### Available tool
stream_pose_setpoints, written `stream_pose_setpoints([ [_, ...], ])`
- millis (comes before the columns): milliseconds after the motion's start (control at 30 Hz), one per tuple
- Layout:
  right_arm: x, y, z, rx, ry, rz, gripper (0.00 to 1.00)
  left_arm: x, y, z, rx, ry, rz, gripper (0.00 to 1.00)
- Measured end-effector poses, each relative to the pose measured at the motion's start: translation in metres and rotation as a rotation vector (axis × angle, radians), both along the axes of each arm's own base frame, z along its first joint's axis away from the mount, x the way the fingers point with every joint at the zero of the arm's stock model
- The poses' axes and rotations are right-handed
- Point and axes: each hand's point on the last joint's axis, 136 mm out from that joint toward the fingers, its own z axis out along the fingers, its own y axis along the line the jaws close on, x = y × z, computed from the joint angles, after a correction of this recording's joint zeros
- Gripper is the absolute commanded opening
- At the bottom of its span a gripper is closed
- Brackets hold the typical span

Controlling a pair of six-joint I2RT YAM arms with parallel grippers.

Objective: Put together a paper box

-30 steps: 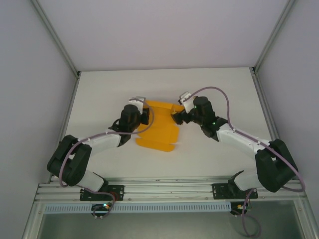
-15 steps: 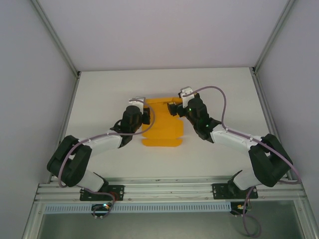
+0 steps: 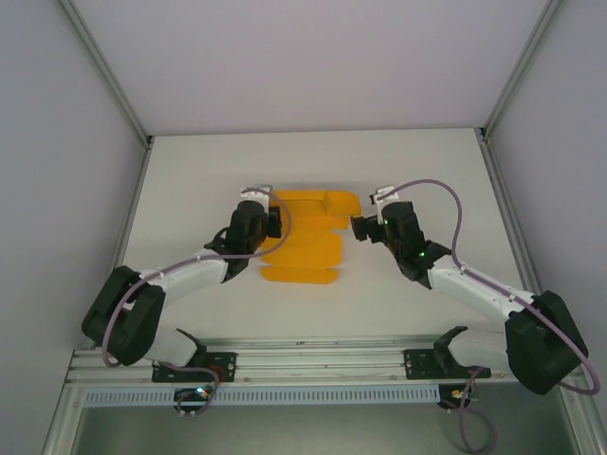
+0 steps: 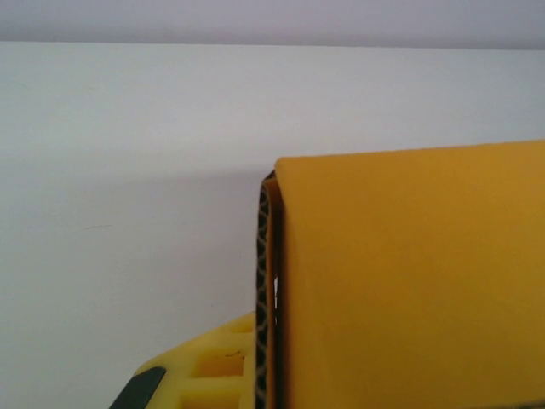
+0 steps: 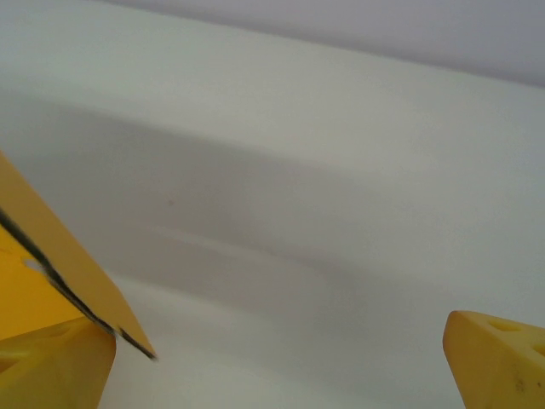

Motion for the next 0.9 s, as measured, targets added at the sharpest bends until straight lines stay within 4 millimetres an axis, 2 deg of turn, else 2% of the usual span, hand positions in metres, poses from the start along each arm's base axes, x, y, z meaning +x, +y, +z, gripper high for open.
stream_pose_setpoints([
  [233,-0.002,0.006,-0.021,-0.011,0.065,0.032,1.00,0.001,-0.003,0.019,-0.025,-0.020,-0.009,0.00],
  [367,-0.002,0.012,-0.026,0.001,0.081,0.059,1.00,0.001,-0.001,0.017,-0.018,-0.007,-0.007,0.00],
  [500,0.002,0.023,-0.017,0.045,0.049,0.100,1.00,0.001,-0.001,0.014,-0.012,0.004,-0.010,0.00],
  [733,0.013,0.046,0.012,0.148,-0.043,0.178,1.00,-0.003,-0.007,0.012,-0.029,0.019,-0.043,0.00],
  [900,0.024,0.066,0.017,0.185,-0.070,0.209,1.00,-0.004,-0.010,0.012,-0.047,0.028,-0.046,0.00],
])
